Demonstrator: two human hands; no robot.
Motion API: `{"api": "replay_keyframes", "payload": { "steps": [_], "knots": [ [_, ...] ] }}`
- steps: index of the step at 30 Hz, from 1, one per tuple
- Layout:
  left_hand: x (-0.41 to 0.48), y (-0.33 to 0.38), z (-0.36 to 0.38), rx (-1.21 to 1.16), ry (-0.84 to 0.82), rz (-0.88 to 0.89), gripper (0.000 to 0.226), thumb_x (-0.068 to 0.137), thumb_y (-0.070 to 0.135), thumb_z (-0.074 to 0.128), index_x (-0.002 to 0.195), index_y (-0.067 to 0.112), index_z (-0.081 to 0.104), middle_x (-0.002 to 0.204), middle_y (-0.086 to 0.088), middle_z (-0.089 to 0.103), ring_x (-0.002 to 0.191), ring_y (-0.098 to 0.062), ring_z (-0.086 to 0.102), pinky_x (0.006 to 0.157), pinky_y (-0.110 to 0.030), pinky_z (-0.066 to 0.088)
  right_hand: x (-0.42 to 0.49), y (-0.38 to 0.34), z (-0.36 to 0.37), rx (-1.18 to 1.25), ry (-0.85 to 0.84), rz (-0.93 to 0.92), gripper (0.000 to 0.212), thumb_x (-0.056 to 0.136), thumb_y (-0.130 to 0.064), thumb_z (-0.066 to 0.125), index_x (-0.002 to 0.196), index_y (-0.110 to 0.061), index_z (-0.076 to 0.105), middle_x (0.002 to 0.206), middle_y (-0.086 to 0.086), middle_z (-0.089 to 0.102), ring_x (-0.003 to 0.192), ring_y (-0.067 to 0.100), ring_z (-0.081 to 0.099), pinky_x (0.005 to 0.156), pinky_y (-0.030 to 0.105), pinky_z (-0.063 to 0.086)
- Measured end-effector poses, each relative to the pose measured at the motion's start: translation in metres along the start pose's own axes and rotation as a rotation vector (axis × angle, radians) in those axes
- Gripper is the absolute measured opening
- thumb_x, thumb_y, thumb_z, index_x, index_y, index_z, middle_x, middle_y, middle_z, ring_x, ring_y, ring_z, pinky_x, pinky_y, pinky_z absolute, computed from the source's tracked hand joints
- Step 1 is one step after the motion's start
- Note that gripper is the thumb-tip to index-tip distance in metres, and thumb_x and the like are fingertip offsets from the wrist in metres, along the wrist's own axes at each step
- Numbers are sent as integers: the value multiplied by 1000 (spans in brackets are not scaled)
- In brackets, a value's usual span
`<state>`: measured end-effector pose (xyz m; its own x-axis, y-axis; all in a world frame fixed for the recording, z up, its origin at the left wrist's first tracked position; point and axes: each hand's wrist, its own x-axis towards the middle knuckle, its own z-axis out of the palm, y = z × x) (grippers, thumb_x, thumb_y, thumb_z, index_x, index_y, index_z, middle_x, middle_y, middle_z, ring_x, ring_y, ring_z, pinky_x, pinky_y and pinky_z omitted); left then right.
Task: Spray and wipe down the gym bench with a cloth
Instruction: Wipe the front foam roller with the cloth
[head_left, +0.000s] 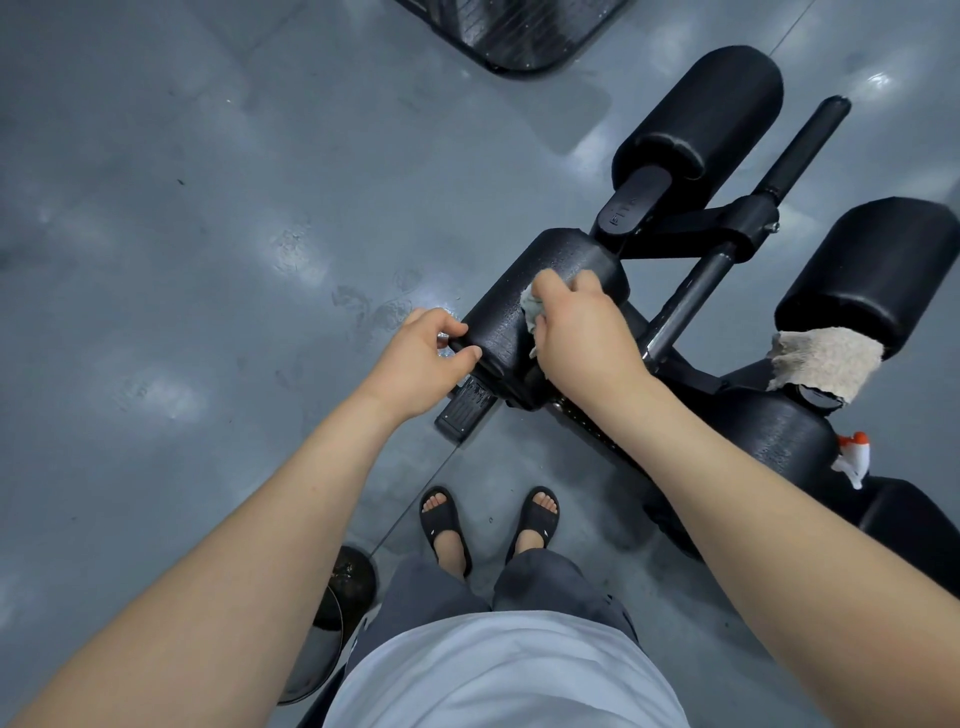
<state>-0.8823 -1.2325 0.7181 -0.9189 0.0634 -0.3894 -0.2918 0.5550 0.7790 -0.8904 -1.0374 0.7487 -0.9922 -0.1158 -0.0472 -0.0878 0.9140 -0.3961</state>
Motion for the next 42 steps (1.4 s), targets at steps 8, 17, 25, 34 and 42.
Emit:
{"api": "replay_keyframes", "payload": {
  "steps": [8,17,25,34,42],
  "knots": [
    [-5,1,4,9,18,53,18,89,24,77,101,23,63,120,2,53,111,-10,56,79,1,36,-9,5,-1,50,-54,-156,18,88,-8,62,106,-9,65,94,12,47,63,33,49,56,35,44],
    [-6,2,1,-51,30,48,26,93,16,72,114,26,61,122,6,50,103,-1,58,71,1,42,-19,-4,7,106,-125,-267,17,85,-9,62,102,-11,64,90,10,42,65,31,45,59,33,40],
    [0,1,-3,-18,5,11,27,92,19,73,118,21,66,123,5,57,108,-8,60,66,0,42,-3,-9,7,82,-28,-154,18,89,-9,60,105,-10,68,92,8,41,73,31,46,63,34,43],
    [5,6,-5,48,-12,38,11,94,18,71,98,27,67,112,7,57,101,-9,65,81,-13,46,10,7,-8,-3,-62,-54,29,92,-7,54,118,-16,64,101,7,42,87,36,52,68,30,36],
    [8,10,-3,112,14,41,5,94,19,71,93,23,67,109,4,57,92,-11,64,74,-10,44,-8,2,-2,34,-103,-177,19,88,-5,57,103,-15,65,96,8,44,85,36,52,69,36,49]
  ]
}}
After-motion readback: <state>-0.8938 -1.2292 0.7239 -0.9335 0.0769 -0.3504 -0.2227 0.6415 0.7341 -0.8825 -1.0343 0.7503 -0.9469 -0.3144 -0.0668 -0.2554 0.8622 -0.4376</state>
